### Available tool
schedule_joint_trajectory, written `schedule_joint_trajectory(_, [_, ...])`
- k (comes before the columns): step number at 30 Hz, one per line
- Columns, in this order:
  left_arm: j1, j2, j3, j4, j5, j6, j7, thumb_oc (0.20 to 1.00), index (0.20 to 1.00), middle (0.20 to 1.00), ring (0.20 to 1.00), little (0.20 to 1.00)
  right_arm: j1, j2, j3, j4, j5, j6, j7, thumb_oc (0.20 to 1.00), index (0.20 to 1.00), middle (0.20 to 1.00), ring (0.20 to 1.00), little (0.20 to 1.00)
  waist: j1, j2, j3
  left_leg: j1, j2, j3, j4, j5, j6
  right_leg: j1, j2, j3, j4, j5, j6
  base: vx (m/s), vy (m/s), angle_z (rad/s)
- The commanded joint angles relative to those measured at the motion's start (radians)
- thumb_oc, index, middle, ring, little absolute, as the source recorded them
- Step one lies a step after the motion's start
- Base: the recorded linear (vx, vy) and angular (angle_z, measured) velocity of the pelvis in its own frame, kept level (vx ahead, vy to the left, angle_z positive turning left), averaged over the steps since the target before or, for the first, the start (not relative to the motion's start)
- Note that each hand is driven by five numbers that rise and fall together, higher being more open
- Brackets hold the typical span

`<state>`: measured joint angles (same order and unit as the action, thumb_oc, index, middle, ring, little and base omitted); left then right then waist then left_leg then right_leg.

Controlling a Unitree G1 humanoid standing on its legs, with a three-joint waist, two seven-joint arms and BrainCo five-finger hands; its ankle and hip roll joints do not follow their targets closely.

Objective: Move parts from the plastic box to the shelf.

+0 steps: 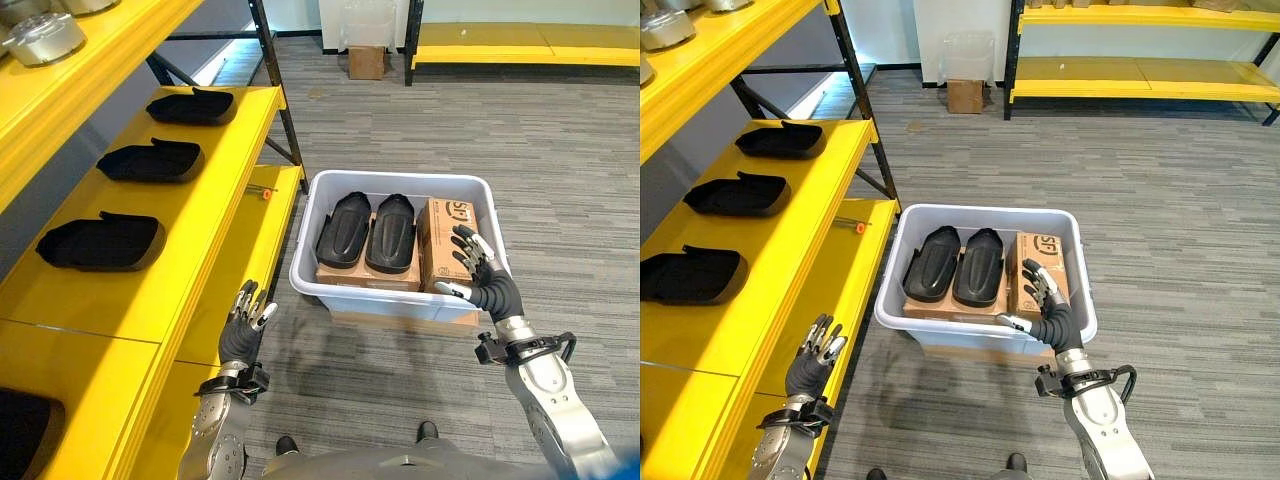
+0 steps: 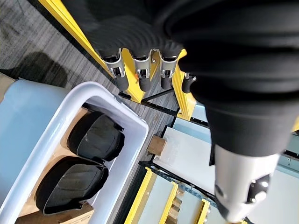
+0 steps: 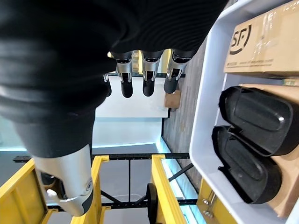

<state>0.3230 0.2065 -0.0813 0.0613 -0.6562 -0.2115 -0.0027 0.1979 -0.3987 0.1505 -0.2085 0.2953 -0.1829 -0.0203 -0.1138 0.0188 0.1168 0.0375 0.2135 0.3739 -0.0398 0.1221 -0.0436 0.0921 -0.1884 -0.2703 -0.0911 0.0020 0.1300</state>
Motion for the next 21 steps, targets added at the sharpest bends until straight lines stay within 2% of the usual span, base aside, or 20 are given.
schedule_joint_trajectory(1, [-0.064,0.047,0.019,-0.019,-0.003,-0.054,-0.022,1.000,1.000,1.000,1.000,1.000,-0.064,0.007,-0.041,-0.038,0.044,-0.083,0.001,1.000,1.000,1.000,1.000,1.000,0.020,0.016,-0.003,0.015,0.021,-0.056,0.105,-0.089,-0.056,-0.095,0.086,0.092,0.075,0.005,-0.045,-0.01,-0.170,-0.03])
schedule_joint_trajectory(3, [-0.070,0.046,0.019,-0.018,-0.008,-0.057,-0.020,1.000,1.000,1.000,1.000,1.000,-0.065,0.002,-0.042,-0.044,0.051,-0.088,-0.004,1.000,1.000,1.000,1.000,1.000,0.020,0.011,0.025,-0.032,0.054,-0.082,0.234,-0.067,-0.065,-0.084,0.107,0.101,0.079,-0.004,-0.069,-0.02,-0.177,-0.13])
schedule_joint_trajectory(4, [-0.073,0.047,0.015,-0.019,-0.013,-0.057,-0.016,1.000,1.000,1.000,1.000,1.000,-0.074,-0.012,-0.034,-0.050,0.054,-0.093,-0.004,1.000,1.000,1.000,1.000,1.000,0.037,0.000,0.062,-0.080,0.055,-0.166,0.362,-0.037,-0.059,-0.073,0.121,0.120,0.090,-0.009,-0.090,-0.02,-0.199,-0.17])
schedule_joint_trajectory(5, [-0.075,0.046,0.012,-0.021,-0.016,-0.057,-0.014,1.000,1.000,1.000,1.000,1.000,-0.079,-0.018,-0.032,-0.053,0.052,-0.094,-0.004,1.000,1.000,1.000,1.000,1.000,0.047,-0.003,0.076,-0.105,0.039,-0.207,0.396,-0.024,-0.058,-0.072,0.125,0.126,0.096,-0.015,-0.095,-0.03,-0.129,-0.66])
schedule_joint_trajectory(6, [-0.078,0.041,0.009,-0.023,-0.019,-0.054,-0.013,1.000,1.000,1.000,1.000,1.000,-0.083,-0.020,-0.031,-0.054,0.049,-0.092,-0.005,1.000,1.000,1.000,1.000,1.000,0.053,-0.006,0.081,-0.131,0.028,-0.232,0.387,-0.015,-0.051,-0.073,0.124,0.128,0.095,-0.019,-0.096,0.04,0.072,-0.69])
schedule_joint_trajectory(7, [-0.080,0.039,-0.001,-0.025,-0.022,-0.051,-0.010,1.000,1.000,1.000,1.000,1.000,-0.103,-0.024,-0.028,-0.045,0.040,-0.095,-0.015,1.000,1.000,1.000,1.000,1.000,0.073,-0.010,0.097,-0.173,0.011,-0.329,0.231,-0.023,-0.041,-0.066,0.116,0.154,0.098,-0.032,-0.077,0.09,0.212,-0.66])
schedule_joint_trajectory(9, [-0.101,0.042,-0.012,-0.034,-0.018,-0.067,-0.001,1.000,1.000,1.000,1.000,1.000,-0.149,-0.038,-0.018,-0.023,0.028,-0.108,-0.033,1.000,1.000,1.000,1.000,1.000,0.103,0.006,0.140,-0.201,0.056,-0.458,0.092,0.076,-0.080,-0.081,0.113,0.216,0.159,-0.070,-0.057,0.12,0.292,-0.14])
schedule_joint_trajectory(11, [-0.100,0.043,-0.010,-0.039,-0.027,-0.066,-0.008,1.000,1.000,1.000,1.000,1.000,-0.151,-0.040,-0.019,-0.020,0.031,-0.106,-0.029,1.000,1.000,1.000,1.000,1.000,0.096,0.012,0.145,-0.184,0.064,-0.445,0.091,0.056,-0.079,-0.090,0.113,0.223,0.180,-0.084,-0.057,0.03,0.178,-0.75])
schedule_joint_trajectory(13, [-0.111,0.045,-0.012,-0.055,-0.027,-0.075,-0.005,1.000,1.000,1.000,1.000,1.000,-0.158,-0.032,-0.012,-0.004,0.023,-0.106,-0.028,1.000,1.000,1.000,1.000,1.000,0.092,0.018,0.163,-0.157,0.074,-0.380,0.091,0.022,-0.082,-0.114,0.107,0.231,0.220,-0.087,-0.052,0.03,0.274,-1.10])
schedule_joint_trajectory(17, [-0.119,0.062,-0.002,-0.066,-0.031,-0.099,0.012,1.000,1.000,1.000,1.000,1.000,-0.148,-0.033,-0.024,-0.007,0.030,-0.103,-0.038,1.000,1.000,1.000,1.000,1.000,0.086,-0.003,0.208,-0.175,0.028,-0.313,0.136,-0.034,-0.072,-0.140,0.034,0.245,0.190,-0.043,-0.013,-0.01,0.275,-0.25])
schedule_joint_trajectory(21, [-0.129,0.073,0.013,-0.066,-0.020,-0.110,0.037,1.000,1.000,1.000,1.000,1.000,-0.142,-0.027,-0.018,-0.001,0.030,-0.093,-0.047,1.000,1.000,1.000,1.000,1.000,0.087,-0.030,0.214,-0.215,-0.005,-0.287,0.155,-0.062,-0.065,-0.168,-0.014,0.246,0.156,-0.010,0.010,-0.01,0.170,-0.18])
